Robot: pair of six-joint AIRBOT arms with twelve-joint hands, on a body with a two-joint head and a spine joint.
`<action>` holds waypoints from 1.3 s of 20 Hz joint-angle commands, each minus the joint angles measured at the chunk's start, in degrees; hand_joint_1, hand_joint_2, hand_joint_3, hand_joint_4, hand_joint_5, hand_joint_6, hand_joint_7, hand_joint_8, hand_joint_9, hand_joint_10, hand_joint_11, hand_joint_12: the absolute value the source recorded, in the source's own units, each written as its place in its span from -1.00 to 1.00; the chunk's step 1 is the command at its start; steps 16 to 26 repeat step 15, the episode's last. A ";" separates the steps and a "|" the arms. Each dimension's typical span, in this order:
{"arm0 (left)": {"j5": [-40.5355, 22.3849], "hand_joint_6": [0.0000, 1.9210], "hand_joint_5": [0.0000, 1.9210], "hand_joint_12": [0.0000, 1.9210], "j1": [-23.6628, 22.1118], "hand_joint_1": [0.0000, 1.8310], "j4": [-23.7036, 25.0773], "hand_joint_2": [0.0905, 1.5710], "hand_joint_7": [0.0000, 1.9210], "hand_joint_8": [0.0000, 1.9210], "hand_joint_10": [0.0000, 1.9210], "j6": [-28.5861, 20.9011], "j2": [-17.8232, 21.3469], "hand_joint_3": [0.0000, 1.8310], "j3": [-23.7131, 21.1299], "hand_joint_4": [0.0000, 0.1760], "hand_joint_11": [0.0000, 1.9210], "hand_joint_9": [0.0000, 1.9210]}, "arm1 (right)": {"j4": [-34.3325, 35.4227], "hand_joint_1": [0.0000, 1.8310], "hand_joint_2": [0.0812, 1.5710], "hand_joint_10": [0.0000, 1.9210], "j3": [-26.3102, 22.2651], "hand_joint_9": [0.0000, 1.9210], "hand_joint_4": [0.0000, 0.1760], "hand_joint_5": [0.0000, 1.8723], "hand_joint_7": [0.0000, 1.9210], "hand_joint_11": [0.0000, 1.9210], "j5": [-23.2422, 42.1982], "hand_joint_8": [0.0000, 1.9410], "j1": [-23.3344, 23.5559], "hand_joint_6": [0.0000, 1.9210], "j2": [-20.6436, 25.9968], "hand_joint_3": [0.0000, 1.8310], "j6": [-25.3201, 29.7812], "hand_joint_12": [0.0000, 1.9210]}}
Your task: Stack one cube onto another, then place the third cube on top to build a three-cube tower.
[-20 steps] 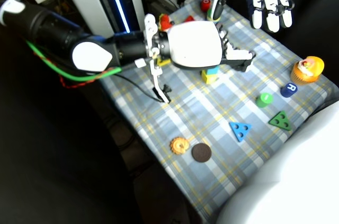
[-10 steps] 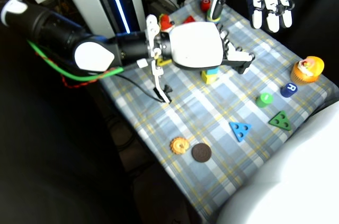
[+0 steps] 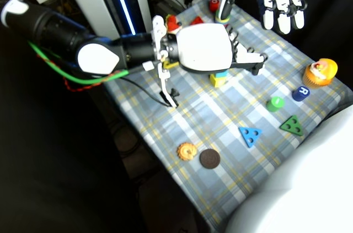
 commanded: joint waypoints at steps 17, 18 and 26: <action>-26.61 -1.00 -0.92 -0.82 7.03 -0.09 10.58 -0.04 -0.85 -1.00 -1.00 -32.16 8.55 -1.00 -3.21 0.99 -1.00 -0.91 | 31.68 -0.18 0.08 -0.97 -15.18 -0.84 -0.39 -0.90 -0.81 -0.97 37.32 -0.99 -15.39 -0.99 19.28 -0.99 -11.65 -0.98; -26.61 -1.00 -0.92 -0.82 7.03 -0.09 10.58 -0.04 -0.85 -1.00 -1.00 -32.16 8.55 -1.00 -3.21 0.99 -1.00 -0.91 | 31.68 -0.18 0.08 -0.97 -15.18 -0.84 -0.39 -0.90 -0.81 -0.97 37.32 -0.99 -15.39 -0.99 19.28 -0.99 -11.65 -0.98; -26.61 -1.00 -0.92 -0.82 7.03 -0.09 10.58 -0.04 -0.85 -1.00 -1.00 -32.16 8.55 -1.00 -3.21 0.99 -1.00 -0.91 | 31.68 -0.18 0.08 -0.97 -15.18 -0.84 -0.39 -0.90 -0.81 -0.97 37.32 -0.99 -15.39 -0.99 19.28 -0.99 -11.65 -0.98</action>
